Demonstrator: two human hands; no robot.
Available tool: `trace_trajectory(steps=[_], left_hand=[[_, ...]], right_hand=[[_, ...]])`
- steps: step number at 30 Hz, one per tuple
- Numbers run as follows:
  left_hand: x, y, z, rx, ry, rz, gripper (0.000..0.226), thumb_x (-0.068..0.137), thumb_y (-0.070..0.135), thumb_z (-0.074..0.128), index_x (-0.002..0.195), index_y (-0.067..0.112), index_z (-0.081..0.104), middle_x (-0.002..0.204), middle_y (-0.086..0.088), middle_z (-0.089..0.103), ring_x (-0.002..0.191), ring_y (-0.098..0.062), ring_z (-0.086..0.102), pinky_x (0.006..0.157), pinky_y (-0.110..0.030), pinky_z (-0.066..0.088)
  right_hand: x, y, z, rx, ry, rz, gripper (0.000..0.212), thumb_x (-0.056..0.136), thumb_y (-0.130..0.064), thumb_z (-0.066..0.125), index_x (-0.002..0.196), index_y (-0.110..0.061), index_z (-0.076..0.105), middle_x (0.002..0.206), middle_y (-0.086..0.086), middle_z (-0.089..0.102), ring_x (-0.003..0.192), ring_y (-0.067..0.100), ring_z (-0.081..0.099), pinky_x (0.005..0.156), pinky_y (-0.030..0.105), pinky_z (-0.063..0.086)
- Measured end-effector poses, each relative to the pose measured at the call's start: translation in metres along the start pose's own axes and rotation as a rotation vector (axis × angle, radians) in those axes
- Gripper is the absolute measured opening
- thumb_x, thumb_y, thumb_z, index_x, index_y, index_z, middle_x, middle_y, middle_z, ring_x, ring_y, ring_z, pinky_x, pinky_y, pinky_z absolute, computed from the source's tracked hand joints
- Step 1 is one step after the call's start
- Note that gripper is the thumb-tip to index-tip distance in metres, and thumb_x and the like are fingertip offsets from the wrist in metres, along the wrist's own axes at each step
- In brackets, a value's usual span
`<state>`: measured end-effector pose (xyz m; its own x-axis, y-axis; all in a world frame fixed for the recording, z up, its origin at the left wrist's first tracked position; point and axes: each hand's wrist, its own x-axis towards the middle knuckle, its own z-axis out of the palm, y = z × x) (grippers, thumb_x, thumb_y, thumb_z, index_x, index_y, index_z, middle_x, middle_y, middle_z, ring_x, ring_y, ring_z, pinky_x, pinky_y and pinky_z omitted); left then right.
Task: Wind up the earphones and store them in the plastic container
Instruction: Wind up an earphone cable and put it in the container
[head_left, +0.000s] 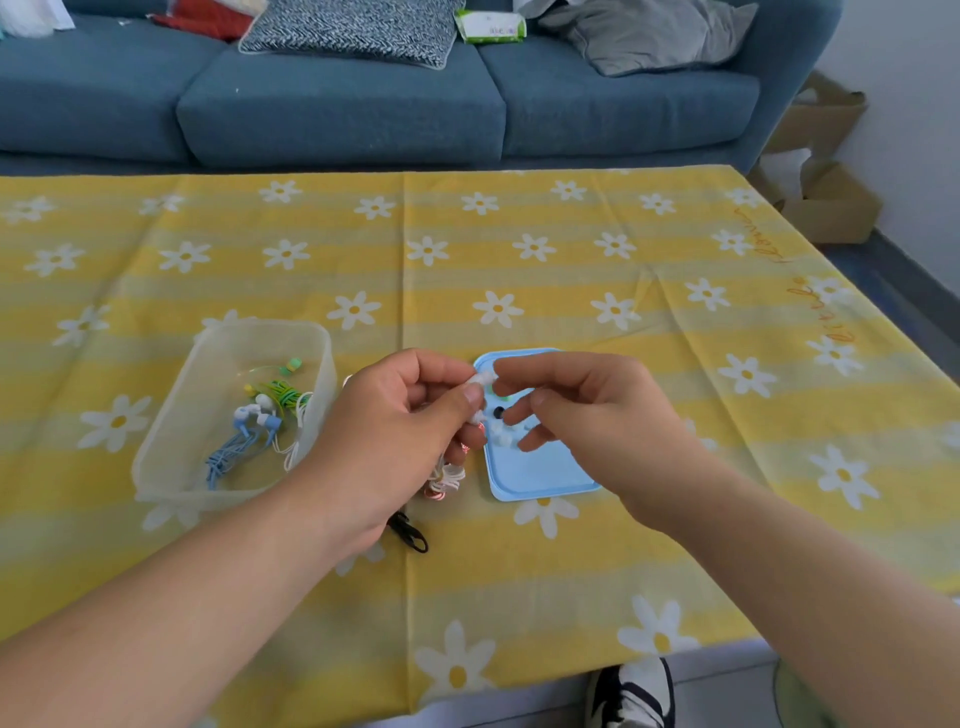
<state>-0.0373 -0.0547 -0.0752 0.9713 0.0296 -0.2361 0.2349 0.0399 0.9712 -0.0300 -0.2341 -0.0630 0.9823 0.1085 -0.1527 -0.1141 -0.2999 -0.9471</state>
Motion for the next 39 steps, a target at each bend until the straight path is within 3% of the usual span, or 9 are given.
trace_trajectory(steps=[6, 12, 15, 20, 24, 28, 32, 35, 39], left_hand=[[0.001, 0.000, -0.002, -0.033, 0.010, -0.011, 0.008, 0.094, 0.005, 0.070, 0.101, 0.009, 0.069, 0.080, -0.011, 0.075, 0.063, -0.017, 0.070, 0.056, -0.025, 0.055], [0.003, -0.004, -0.005, -0.018, -0.001, -0.034, 0.011, 0.094, 0.008, 0.071, 0.104, 0.009, 0.070, 0.076, -0.011, 0.073, 0.064, -0.021, 0.064, 0.059, -0.030, 0.054], [0.004, -0.005, -0.008, -0.028, 0.005, -0.047, 0.015, 0.093, 0.009, 0.072, 0.108, 0.007, 0.070, 0.076, -0.013, 0.071, 0.064, -0.021, 0.061, 0.058, -0.028, 0.053], [0.003, -0.004, -0.011, -0.086, 0.000, -0.076, 0.017, 0.092, 0.008, 0.073, 0.109, 0.007, 0.070, 0.077, -0.010, 0.074, 0.066, -0.020, 0.068, 0.060, -0.028, 0.058], [0.002, -0.001, -0.014, -0.109, -0.019, -0.088, 0.018, 0.092, 0.005, 0.072, 0.110, 0.007, 0.068, 0.081, -0.012, 0.078, 0.072, -0.023, 0.073, 0.068, -0.031, 0.063], [0.002, 0.005, -0.016, -0.191, -0.036, -0.108, 0.024, 0.092, -0.001, 0.070, 0.115, 0.006, 0.064, 0.082, -0.013, 0.077, 0.071, -0.023, 0.075, 0.067, -0.031, 0.064], [0.003, 0.011, -0.020, -0.313, -0.063, -0.120, 0.030, 0.089, -0.006, 0.070, 0.117, 0.004, 0.063, 0.087, -0.015, 0.076, 0.074, -0.024, 0.076, 0.063, -0.027, 0.061], [0.003, 0.015, -0.022, -0.338, -0.072, -0.106, 0.029, 0.089, -0.007, 0.070, 0.115, 0.004, 0.065, 0.093, -0.017, 0.077, 0.082, -0.024, 0.078, 0.066, -0.029, 0.062], [0.004, 0.018, -0.025, -0.371, -0.087, -0.093, 0.029, 0.088, -0.007, 0.070, 0.114, 0.004, 0.066, 0.097, -0.019, 0.078, 0.086, -0.024, 0.078, 0.066, -0.028, 0.062]], right_hand=[[0.000, -0.001, 0.004, -0.022, -0.044, -0.007, 0.050, 0.094, 0.011, 0.042, 0.118, -0.016, 0.076, 0.103, -0.003, 0.076, 0.083, 0.007, 0.072, 0.074, 0.027, 0.061], [0.018, 0.010, -0.027, -0.152, 0.222, 0.123, 0.026, 0.096, -0.005, 0.056, 0.106, -0.019, 0.076, 0.087, 0.002, 0.076, 0.069, 0.017, 0.070, 0.070, 0.035, 0.063], [0.022, 0.023, -0.028, -0.398, 0.152, 0.185, 0.013, 0.092, -0.014, 0.064, 0.094, -0.021, 0.075, 0.087, 0.001, 0.074, 0.072, 0.021, 0.067, 0.065, 0.032, 0.057], [0.030, 0.037, -0.017, -0.634, 0.023, 0.209, 0.022, 0.093, -0.023, 0.068, 0.114, -0.021, 0.074, 0.099, -0.005, 0.068, 0.076, 0.010, 0.061, 0.056, 0.015, 0.042], [0.031, 0.041, -0.013, -0.672, 0.058, 0.171, 0.014, 0.091, -0.014, 0.066, 0.095, -0.018, 0.079, 0.092, -0.002, 0.074, 0.082, 0.019, 0.068, 0.060, 0.017, 0.048], [0.027, 0.024, -0.011, -0.310, 0.117, 0.142, 0.012, 0.091, -0.011, 0.069, 0.090, -0.019, 0.079, 0.077, -0.003, 0.076, 0.069, 0.015, 0.072, 0.065, 0.026, 0.058], [0.021, 0.000, 0.004, 0.158, -0.018, 0.135, 0.014, 0.088, -0.002, 0.075, 0.100, -0.008, 0.079, 0.087, 0.015, 0.079, 0.072, 0.022, 0.074, 0.077, 0.030, 0.062], [0.020, -0.009, 0.011, 0.424, -0.115, 0.173, 0.021, 0.085, 0.006, 0.074, 0.105, 0.006, 0.073, 0.085, 0.023, 0.074, 0.071, 0.024, 0.072, 0.069, 0.028, 0.060], [0.024, -0.010, 0.014, 0.567, -0.165, 0.206, 0.028, 0.079, 0.001, 0.074, 0.106, 0.010, 0.070, 0.081, 0.016, 0.070, 0.068, 0.019, 0.068, 0.059, 0.024, 0.055]])
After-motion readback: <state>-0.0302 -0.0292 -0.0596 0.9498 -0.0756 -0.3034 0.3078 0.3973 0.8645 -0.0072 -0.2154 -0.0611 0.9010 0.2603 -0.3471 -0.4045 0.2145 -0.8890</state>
